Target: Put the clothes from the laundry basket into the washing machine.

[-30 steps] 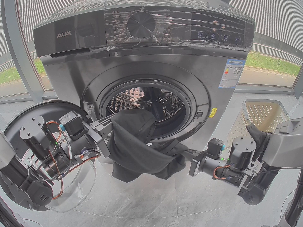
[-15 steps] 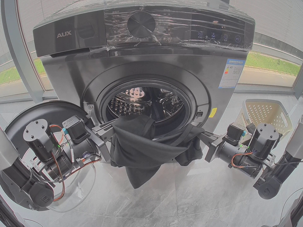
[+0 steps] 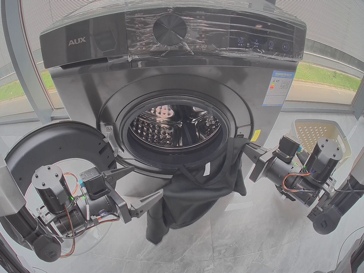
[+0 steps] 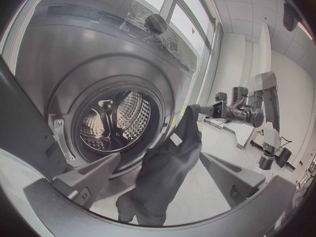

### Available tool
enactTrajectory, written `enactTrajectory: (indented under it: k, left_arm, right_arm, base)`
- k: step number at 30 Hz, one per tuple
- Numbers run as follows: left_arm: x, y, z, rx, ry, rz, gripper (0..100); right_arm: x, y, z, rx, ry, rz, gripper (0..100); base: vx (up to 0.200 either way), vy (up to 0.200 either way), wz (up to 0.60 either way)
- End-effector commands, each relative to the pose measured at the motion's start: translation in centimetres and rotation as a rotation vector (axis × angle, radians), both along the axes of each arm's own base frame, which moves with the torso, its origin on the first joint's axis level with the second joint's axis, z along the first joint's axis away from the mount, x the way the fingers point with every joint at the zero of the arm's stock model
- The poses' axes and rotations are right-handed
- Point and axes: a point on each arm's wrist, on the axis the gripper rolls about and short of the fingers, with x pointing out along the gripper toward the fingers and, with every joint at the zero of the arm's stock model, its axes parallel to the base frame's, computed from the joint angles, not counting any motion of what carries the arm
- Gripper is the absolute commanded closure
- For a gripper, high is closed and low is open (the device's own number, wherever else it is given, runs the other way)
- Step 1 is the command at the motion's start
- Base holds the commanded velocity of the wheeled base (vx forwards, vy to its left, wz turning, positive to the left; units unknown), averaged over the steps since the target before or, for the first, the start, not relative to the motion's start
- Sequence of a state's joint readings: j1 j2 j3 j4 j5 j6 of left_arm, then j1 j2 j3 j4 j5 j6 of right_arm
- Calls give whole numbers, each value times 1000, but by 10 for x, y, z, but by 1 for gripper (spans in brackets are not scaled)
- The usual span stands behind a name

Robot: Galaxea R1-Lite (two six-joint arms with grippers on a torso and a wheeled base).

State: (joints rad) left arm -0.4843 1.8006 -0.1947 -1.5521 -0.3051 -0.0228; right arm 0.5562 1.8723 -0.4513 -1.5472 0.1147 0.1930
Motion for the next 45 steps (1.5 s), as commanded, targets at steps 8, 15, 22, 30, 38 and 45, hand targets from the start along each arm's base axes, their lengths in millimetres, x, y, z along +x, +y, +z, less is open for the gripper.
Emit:
enactTrajectory:
  k: [8, 15, 22, 30, 38, 45]
  left_arm:
    - [0, -1, -13, 30, 52, -7, 0]
    - [11, -5, -34, 84, 102, -2, 0]
    - [19, -13, -43, 94, 119, -17, 0]
    - [22, -21, -48, 99, 125, -40, 0]
    - [22, -30, -53, 104, 133, -65, 0]
    - [27, -36, -54, 99, 123, -75, 0]
  right_arm:
    - [-1, 6, 5, 16, -18, 18, 100]
    - [-2, 6, 6, 17, -21, 21, 100]
    - [-2, 8, 7, 21, -26, 28, 100]
    - [-1, 19, 13, 38, -40, 2, 100]
    - [0, 45, 25, 40, -23, -1, 100]
    - [6, 52, 30, 34, -5, -15, 100]
  base:
    - [0, 0, 0]
    - [0, 0, 0]
    - [0, 0, 0]
    - [0, 0, 0]
    - [0, 0, 0]
    - [0, 0, 0]
